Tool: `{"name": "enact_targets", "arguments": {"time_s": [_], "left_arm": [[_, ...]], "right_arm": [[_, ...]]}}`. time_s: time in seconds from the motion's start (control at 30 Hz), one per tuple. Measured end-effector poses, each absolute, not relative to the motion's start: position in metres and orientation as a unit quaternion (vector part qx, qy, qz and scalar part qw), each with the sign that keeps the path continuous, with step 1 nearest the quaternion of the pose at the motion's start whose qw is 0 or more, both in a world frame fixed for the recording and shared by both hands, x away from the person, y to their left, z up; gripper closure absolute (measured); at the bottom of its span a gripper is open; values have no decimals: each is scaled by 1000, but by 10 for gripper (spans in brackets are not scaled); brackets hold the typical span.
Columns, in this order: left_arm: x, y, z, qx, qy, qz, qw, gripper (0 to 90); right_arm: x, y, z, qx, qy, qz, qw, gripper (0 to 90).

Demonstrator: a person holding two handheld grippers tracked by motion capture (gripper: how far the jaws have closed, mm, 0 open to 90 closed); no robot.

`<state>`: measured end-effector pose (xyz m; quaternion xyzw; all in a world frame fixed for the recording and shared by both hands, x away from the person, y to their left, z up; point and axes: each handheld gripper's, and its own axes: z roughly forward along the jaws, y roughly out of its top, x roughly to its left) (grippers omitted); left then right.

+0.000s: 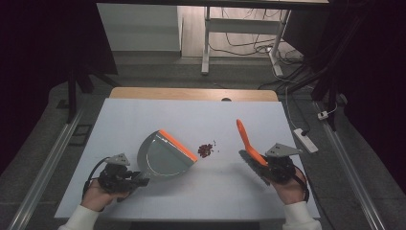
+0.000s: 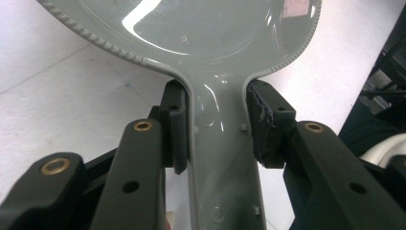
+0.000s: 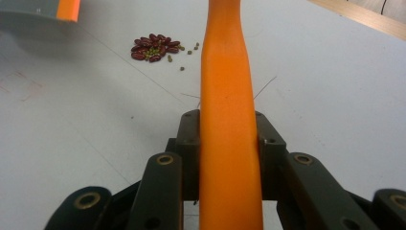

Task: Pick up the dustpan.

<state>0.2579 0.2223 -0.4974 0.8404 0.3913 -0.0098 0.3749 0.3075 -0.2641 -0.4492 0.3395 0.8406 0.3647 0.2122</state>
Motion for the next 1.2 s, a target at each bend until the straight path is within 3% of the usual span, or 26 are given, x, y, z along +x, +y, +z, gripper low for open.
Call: {"name": "enact_targets", "arguments": {"time_s": [0.8,1.2], "left_arm": [[293,197,-489,861,358,-49,358,621],[285,196,-492,874,338,-62,344,623]], "right_arm": [[322,-243,-445,336,839,374,207,705],[336,-222,-435,329,834,393,207,705]]}}
